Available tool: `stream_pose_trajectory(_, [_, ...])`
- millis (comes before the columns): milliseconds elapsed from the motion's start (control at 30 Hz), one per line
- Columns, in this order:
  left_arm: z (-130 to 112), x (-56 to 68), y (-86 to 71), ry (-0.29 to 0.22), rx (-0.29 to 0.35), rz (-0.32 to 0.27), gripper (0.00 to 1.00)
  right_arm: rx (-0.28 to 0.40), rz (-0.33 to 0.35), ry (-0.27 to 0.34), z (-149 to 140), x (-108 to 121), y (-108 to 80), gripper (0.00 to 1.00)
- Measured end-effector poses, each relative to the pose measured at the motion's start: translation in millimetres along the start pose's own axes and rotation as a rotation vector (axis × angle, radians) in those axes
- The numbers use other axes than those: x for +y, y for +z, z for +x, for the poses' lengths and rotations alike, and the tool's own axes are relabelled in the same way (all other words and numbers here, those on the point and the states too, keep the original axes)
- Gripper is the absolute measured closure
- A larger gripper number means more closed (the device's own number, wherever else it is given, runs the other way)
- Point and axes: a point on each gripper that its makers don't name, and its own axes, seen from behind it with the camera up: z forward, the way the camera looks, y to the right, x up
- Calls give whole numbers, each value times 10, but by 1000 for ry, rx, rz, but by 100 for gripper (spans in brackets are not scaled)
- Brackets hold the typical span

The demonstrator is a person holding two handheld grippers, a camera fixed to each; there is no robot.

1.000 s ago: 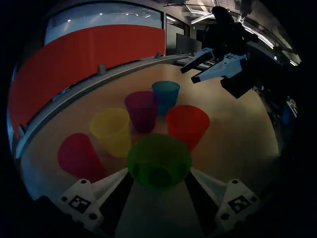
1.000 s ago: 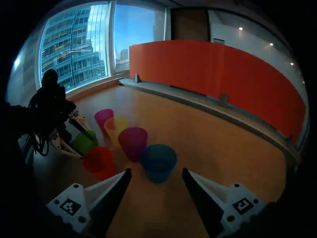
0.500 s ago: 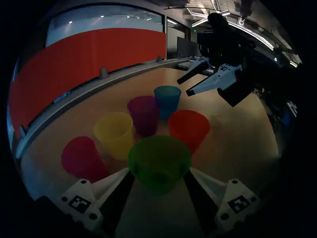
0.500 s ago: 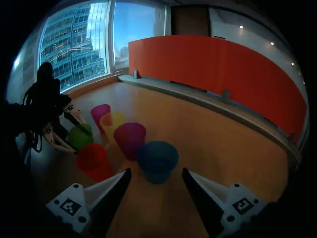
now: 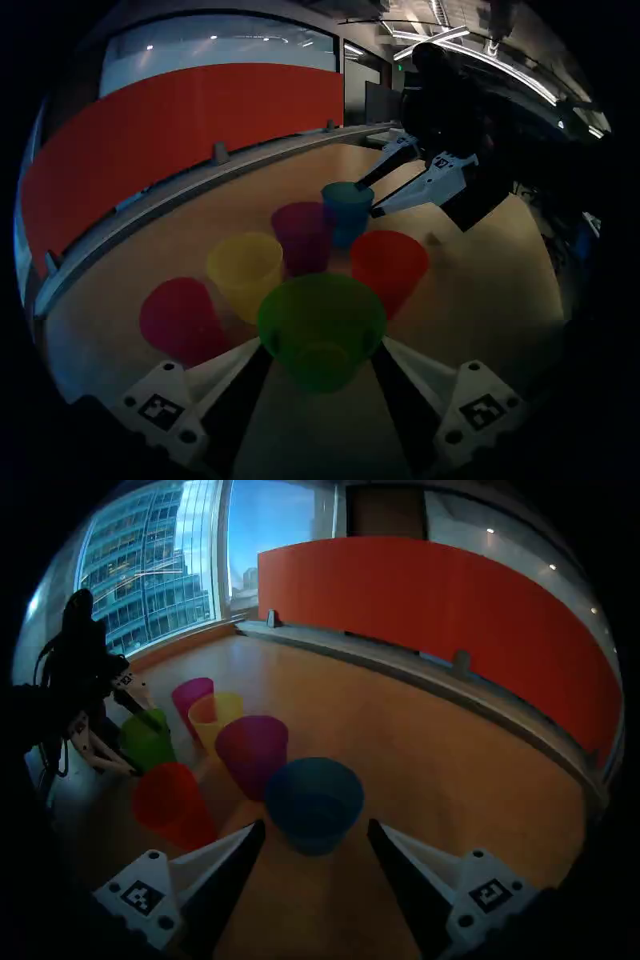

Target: Pour water

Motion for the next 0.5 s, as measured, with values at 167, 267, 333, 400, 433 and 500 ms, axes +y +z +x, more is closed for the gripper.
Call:
stream_pose_trajectory(167, [0, -16, -25, 7, 1, 8, 18, -8, 1, 4, 1, -17, 78, 1])
stream_pose_trajectory(267, [2, -18, -40, 9, 2, 10, 18, -12, 1, 2, 4, -21, 121, 1])
stream_pose_trajectory(333, [0, -20, -46, 9, 2, 12, 18, -14, 0, 0, 6, -25, 149, 1])
stream_pose_trajectory(400, [-4, -23, -51, 9, 2, 13, 18, -17, 0, -2, 11, -29, 177, 1])
stream_pose_trajectory(433, [-7, -26, -54, 9, 2, 14, 18, -16, 1, -3, 20, -32, 189, 1])
stream_pose_trajectory(500, [-12, -31, -60, 9, 2, 15, 18, -15, 1, -4, 39, -38, 212, 1])
